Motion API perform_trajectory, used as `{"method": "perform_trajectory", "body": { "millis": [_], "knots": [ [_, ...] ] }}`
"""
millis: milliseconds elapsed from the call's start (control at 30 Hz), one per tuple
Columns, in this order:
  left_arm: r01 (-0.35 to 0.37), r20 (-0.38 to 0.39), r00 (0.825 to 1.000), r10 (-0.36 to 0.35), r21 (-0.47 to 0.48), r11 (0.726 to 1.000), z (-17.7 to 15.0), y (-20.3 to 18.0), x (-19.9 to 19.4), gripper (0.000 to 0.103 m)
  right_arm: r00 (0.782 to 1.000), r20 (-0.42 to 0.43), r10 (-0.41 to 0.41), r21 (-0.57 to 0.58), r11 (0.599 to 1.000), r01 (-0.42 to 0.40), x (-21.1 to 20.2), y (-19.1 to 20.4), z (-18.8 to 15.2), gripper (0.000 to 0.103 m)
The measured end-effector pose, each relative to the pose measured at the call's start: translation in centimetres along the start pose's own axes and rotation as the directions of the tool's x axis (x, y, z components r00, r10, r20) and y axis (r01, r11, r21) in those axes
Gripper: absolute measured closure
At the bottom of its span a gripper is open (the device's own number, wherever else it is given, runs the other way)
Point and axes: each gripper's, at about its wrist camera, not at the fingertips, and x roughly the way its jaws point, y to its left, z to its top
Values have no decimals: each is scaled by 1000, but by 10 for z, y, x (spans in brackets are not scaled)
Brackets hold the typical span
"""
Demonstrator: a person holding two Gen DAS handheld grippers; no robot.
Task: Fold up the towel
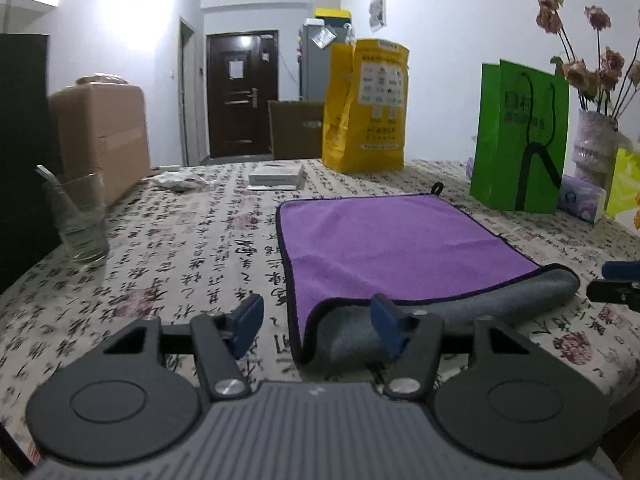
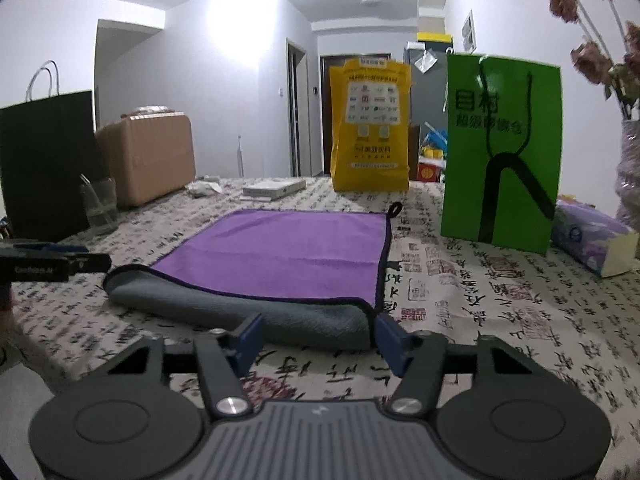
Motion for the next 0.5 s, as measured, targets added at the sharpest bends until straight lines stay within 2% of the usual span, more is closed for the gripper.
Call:
{"method": "perform_trajectory", "body": {
  "millis": [200, 400, 500],
  "knots": [
    [61, -54, 997, -59, 31, 998, -1, 4, 27, 41, 1000, -18, -16, 30, 999, 17, 32, -17, 10, 47],
    [96, -79, 992, -93, 32, 995, -5, 13, 42, 35, 1000, -21, -2, 65, 998, 3, 52, -27, 13, 47],
    [110, -97, 990, -108, 16, 994, -6, 18, 46, 35, 999, -33, 16, 72, 997, -13, 57, -28, 11, 53]
  ]
}}
